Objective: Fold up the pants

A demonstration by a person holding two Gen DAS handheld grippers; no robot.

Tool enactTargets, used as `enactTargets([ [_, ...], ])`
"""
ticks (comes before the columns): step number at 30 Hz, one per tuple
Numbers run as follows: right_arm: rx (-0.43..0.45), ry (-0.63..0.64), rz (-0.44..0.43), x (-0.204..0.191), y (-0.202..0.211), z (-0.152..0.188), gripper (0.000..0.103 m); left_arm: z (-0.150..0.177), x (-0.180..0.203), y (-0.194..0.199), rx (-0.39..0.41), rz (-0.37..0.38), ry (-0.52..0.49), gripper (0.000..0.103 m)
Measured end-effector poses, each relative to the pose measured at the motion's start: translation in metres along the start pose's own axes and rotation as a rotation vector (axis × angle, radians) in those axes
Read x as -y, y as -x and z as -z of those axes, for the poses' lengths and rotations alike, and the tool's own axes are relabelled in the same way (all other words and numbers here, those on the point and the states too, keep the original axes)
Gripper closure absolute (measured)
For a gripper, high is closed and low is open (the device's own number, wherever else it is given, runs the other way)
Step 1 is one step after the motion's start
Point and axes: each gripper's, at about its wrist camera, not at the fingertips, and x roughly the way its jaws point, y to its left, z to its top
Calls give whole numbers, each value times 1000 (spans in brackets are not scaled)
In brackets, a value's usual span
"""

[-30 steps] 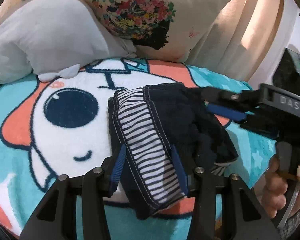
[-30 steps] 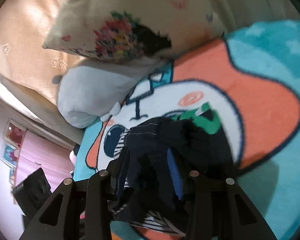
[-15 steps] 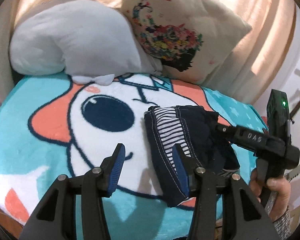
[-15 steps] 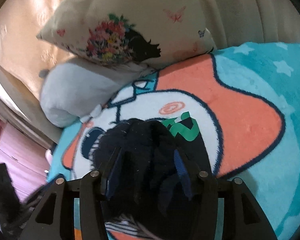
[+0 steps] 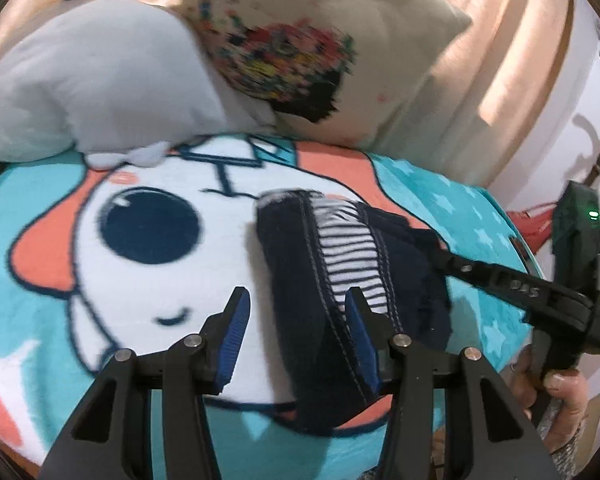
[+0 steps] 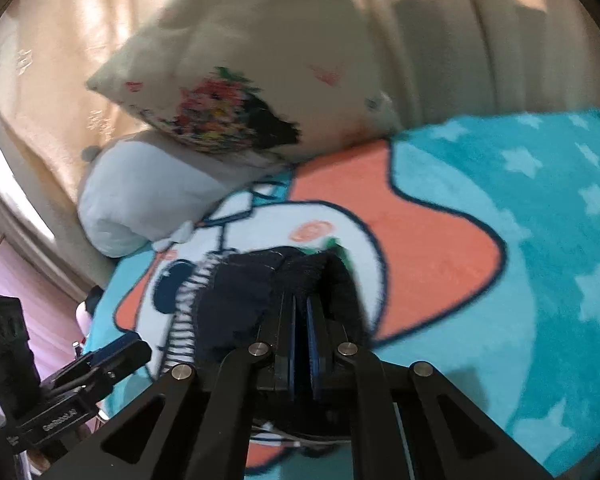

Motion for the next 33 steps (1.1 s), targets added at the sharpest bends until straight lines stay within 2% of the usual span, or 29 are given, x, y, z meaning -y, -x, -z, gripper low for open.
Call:
enactTargets([
  [4, -43, -90, -39, 25, -17, 5, 97, 6, 14, -24, -62, -80, -42, 55],
  [9, -54, -78, -41, 22, -25, 5, 93, 11, 11, -35, -87, -126, -36, 49],
  [11, -45, -37, -15, 16, -22, 5, 92, 11, 10, -32, -92, -123, -41, 49],
  [13, -36, -11, -12, 11, -16, 4, 90, 9, 7, -24, -90, -88, -40, 49],
  [15, -15, -5, -22, 9, -7, 2, 82, 4, 1, -3, -56, -43, -28, 48],
  [17, 20, -2, -37, 7, 6, 0, 60, -1, -6, 11, -18, -44, -17, 43],
  [20, 54, 17, -42, 6, 18, -3, 52, -9, -26, 28, 37, -89, 25, 34],
  [22, 56, 29, -46, 6, 19, -3, 47, -12, -39, 27, 34, -106, 69, 32],
  [25, 42, 0, -43, 15, 13, -1, 44, -10, -54, 14, -14, -76, 136, 32],
  [28, 14, -56, -82, 27, 2, 3, 43, -7, -56, -6, -77, -30, 163, 32],
  [31, -21, -70, -56, 32, -11, 7, 43, -1, -47, -19, -116, -12, 152, 32],
  [33, -36, -58, -39, 31, -16, 11, 43, 5, -34, -23, -111, -57, 90, 32],
])
